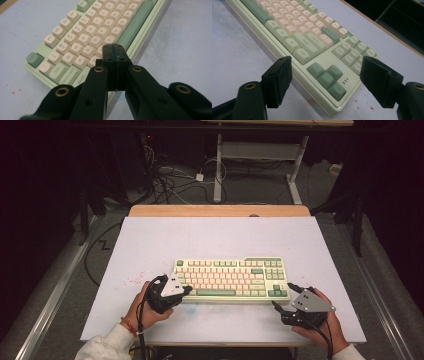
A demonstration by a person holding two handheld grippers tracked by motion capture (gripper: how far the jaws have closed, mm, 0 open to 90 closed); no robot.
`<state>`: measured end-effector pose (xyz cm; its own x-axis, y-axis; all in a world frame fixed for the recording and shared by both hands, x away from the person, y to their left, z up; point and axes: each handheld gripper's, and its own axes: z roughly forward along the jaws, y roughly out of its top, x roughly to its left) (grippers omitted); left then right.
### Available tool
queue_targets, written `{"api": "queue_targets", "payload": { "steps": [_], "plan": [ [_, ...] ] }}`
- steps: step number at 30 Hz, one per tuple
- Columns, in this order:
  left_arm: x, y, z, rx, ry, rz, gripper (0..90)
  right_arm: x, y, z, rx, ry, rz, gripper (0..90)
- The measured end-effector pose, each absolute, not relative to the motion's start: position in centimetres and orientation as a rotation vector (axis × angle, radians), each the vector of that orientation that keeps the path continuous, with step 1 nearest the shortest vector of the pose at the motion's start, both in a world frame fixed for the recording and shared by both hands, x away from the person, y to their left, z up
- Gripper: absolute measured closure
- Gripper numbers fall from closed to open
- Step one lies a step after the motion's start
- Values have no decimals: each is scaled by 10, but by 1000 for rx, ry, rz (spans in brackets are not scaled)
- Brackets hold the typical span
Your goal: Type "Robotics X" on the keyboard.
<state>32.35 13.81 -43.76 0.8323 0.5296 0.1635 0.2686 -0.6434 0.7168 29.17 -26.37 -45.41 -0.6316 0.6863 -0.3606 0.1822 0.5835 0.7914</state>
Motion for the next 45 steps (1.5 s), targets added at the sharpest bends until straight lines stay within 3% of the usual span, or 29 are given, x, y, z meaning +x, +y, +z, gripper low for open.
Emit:
{"api": "queue_targets", "payload": {
  "steps": [23, 45],
  "plan": [
    [347, 81, -452, 2419, 473, 430, 858, 292, -265, -455, 691, 2146, 965, 261],
    [352, 67, -451, 2441, 441, 425, 858, 292, -265, -455, 679, 2158, 962, 261]
  ]
}}
